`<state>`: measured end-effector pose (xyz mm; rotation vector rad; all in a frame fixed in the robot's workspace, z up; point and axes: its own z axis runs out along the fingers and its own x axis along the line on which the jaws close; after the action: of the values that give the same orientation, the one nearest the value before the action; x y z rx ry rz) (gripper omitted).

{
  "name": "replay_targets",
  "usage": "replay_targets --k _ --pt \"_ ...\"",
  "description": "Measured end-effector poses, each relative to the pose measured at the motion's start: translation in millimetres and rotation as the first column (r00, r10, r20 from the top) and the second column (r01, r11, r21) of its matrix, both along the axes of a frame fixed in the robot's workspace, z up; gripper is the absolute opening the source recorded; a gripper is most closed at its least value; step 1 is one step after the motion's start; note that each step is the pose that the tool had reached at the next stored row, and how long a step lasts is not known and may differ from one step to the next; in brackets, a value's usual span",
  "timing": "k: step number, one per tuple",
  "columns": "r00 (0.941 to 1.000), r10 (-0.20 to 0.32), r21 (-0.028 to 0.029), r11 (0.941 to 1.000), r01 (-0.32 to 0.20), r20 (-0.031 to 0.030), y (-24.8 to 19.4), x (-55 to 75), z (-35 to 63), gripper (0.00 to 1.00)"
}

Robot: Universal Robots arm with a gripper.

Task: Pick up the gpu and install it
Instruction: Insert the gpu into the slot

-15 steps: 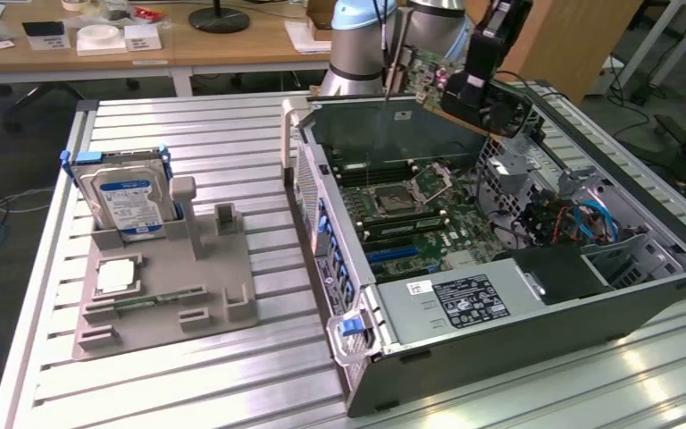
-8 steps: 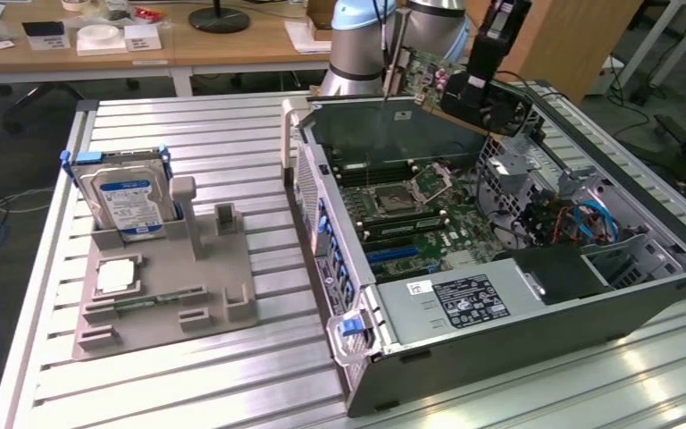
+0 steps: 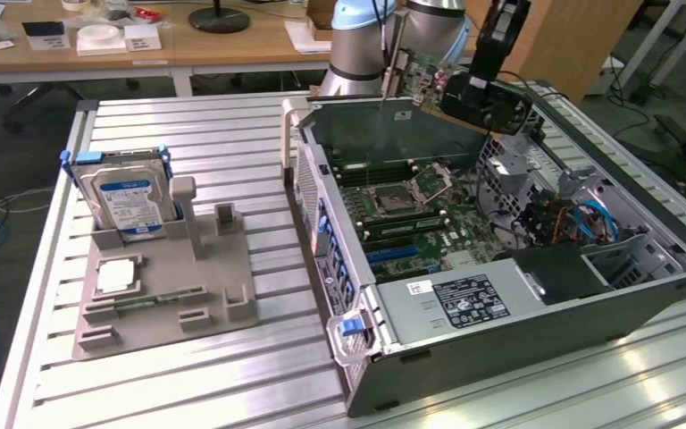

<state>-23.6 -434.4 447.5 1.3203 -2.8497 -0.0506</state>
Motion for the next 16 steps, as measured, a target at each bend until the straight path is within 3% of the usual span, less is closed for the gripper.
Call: replay_targets --k 8,16 --pt "0.9976 0.069 0.0000 0.9976 -0.069 0.0000 -0.2 0.0 0.0 0.27" --pt "0.9896 0.144 0.0000 0.9896 -0.144 0.0000 -0.5 0.0 0.0 0.27"
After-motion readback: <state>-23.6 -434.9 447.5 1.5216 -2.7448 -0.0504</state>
